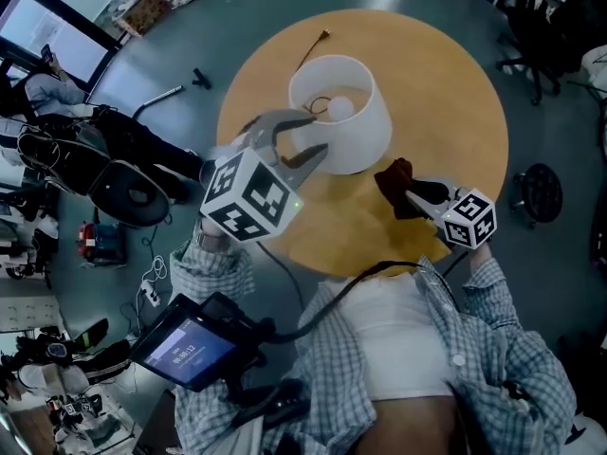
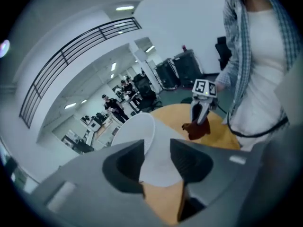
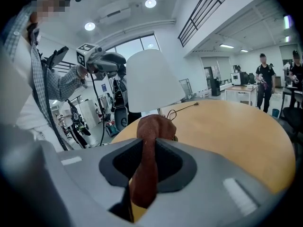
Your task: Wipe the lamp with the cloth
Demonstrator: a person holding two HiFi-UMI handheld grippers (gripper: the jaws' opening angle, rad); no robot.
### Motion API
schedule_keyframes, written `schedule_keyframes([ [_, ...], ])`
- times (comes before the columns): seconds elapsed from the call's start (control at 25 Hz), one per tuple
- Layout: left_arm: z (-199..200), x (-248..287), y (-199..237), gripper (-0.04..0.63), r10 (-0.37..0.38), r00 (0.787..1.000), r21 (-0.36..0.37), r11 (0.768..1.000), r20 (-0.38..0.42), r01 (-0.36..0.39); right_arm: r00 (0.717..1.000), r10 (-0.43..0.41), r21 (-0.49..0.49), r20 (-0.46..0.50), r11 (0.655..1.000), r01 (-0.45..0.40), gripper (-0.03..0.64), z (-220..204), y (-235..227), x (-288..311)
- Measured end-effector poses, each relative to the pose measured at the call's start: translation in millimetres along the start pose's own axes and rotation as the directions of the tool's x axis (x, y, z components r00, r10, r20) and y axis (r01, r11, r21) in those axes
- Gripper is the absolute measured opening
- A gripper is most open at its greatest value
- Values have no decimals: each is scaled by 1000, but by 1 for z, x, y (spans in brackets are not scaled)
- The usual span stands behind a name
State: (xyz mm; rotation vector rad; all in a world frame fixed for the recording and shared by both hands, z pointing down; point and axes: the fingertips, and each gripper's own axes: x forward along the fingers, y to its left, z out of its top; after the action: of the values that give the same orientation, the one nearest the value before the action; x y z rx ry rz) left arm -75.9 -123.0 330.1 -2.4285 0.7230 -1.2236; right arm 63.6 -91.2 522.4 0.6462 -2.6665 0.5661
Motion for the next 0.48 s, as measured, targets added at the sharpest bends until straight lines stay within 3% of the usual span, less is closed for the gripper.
schedule_keyframes([
  [0.12, 7, 11, -3, 196, -35, 996, 139, 989, -84, 46, 1000, 5, 3, -1, 1000, -5, 81, -2, 2, -2],
  [0.24, 2, 25, -2, 214, -65, 982, 219, 970, -175, 103, 1000, 2, 8, 2, 1000, -2, 81, -2, -1, -4],
  [0.48, -10, 40, -6, 185, -127, 967, 231, 957, -219, 178, 1000, -8, 25, 12, 1000, 8, 81, 0, -2, -8],
])
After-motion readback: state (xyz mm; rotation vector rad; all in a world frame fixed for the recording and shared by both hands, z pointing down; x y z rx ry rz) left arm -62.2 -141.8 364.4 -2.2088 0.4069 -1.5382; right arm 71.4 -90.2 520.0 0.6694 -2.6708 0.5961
